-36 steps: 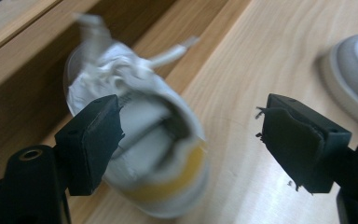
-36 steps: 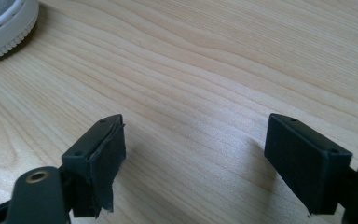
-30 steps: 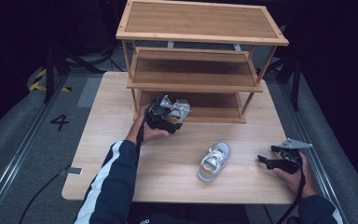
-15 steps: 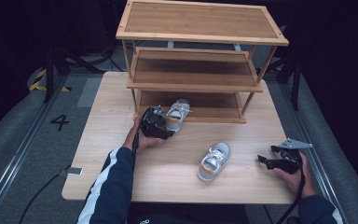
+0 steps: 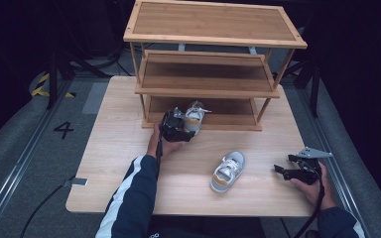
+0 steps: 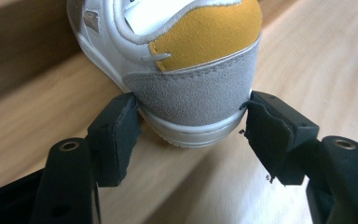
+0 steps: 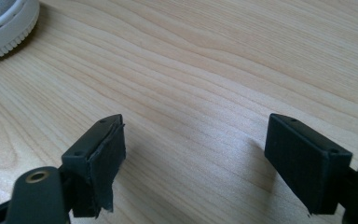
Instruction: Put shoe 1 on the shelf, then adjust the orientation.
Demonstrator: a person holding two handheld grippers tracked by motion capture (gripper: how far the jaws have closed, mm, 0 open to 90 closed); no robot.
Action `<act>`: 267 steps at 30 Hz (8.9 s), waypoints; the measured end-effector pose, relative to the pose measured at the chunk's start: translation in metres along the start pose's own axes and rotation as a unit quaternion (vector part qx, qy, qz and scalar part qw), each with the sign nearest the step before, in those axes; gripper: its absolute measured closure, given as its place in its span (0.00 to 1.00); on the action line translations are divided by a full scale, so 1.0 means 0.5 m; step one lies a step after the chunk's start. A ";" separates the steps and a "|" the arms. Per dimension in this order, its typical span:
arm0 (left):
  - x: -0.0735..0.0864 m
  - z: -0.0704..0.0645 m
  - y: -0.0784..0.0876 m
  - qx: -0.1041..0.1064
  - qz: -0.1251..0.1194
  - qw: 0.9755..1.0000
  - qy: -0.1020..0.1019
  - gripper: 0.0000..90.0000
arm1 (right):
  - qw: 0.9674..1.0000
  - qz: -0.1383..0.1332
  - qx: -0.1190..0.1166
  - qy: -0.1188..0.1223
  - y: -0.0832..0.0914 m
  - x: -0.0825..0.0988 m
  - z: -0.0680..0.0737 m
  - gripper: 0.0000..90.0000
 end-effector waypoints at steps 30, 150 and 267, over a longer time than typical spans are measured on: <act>0.076 0.006 0.102 -0.022 0.050 0.997 -0.055 0.24 | 1.000 0.001 0.000 -0.002 0.000 0.000 0.000 0.23; 0.373 -0.001 0.328 0.007 0.029 0.999 -0.038 0.17 | 0.907 0.185 -0.271 0.263 -0.031 -0.143 0.384 0.76; 0.372 -0.001 0.327 0.007 0.028 0.999 -0.038 0.17 | 0.945 0.065 -0.181 0.264 -0.228 -0.380 0.225 0.47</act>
Point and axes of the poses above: each handheld gripper's, and its own axes: y roughly backward along the jaws, x roughly out of its underside, z roughly to its left, the point moved 1 cm from there along -y, roughly forward along the jaws, and after that the axes turned 1 degree about -x, right-handed, at the moved point
